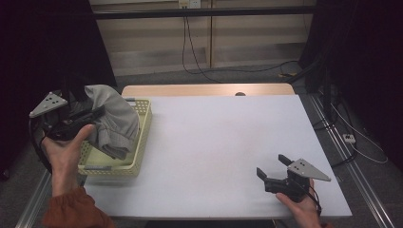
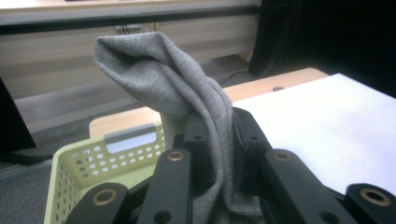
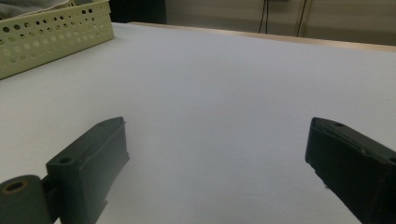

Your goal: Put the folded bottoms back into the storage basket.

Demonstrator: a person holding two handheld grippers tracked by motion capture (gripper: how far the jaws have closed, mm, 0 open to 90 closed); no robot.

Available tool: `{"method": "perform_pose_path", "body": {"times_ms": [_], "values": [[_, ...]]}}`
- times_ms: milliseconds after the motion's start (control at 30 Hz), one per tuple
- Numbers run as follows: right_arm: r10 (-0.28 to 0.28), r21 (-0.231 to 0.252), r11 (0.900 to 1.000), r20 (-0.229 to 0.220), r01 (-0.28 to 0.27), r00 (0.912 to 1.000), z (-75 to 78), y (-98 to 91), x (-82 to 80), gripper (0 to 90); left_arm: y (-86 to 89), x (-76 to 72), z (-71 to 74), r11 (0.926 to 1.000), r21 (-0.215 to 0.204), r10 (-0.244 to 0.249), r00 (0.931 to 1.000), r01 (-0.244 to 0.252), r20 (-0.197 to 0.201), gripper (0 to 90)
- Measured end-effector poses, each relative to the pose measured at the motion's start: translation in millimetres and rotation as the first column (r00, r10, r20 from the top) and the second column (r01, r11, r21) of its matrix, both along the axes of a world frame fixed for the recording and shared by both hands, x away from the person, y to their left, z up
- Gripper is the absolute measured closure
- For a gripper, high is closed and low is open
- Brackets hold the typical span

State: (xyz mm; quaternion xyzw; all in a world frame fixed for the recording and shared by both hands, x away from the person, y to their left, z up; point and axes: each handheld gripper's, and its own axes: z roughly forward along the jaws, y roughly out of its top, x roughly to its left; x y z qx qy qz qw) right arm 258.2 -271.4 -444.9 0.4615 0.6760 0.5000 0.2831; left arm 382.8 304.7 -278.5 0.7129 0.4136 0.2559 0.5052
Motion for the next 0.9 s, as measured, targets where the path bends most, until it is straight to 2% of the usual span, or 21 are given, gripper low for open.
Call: {"method": "perform_pose_path", "body": {"times_ms": [100,300,433,533,700,800,900], "values": [[-0.001,0.001,1.0000,-0.001,0.001,1.0000,-0.1,0.1,0.2,5.5,0.2,4.3,-4.6,0.9998,0.021,0.002,0.9999,-0.002,-0.014,78.3],[-0.001,0.000,1.0000,-0.001,0.001,1.0000,-0.1,0.7,0.0,5.5,0.3,13.0,-13.7,0.9993,0.036,0.006,0.9990,-0.004,-0.043,78.3],[0.000,0.000,1.0000,-0.002,0.000,1.0000,-0.2,0.6,0.2,5.5,-0.9,19.6,-19.8,0.9998,0.021,0.006,0.9977,-0.005,-0.068,78.2],[0.000,-0.001,1.0000,-0.001,0.000,1.0000,-0.1,0.3,0.2,5.5,-5.6,24.2,-23.6,0.9994,0.032,0.012,0.9960,-0.009,-0.088,78.1],[0.000,-0.002,1.0000,0.001,0.000,1.0000,0.2,0.2,0.0,5.5,-9.5,33.3,-30.4,0.9996,0.027,-0.006,0.9939,0.009,-0.110,78.1],[0.000,-0.001,1.0000,-0.001,0.000,1.0000,-0.1,0.1,0.4,5.5,-7.7,37.0,-33.4,0.9998,0.009,-0.016,0.9936,0.017,-0.112,78.0],[0.001,-0.002,1.0000,0.000,-0.001,1.0000,0.0,0.0,0.2,5.5,-1.4,40.3,-38.2,0.9998,-0.005,-0.021,0.9903,0.020,-0.137,77.8]]}}
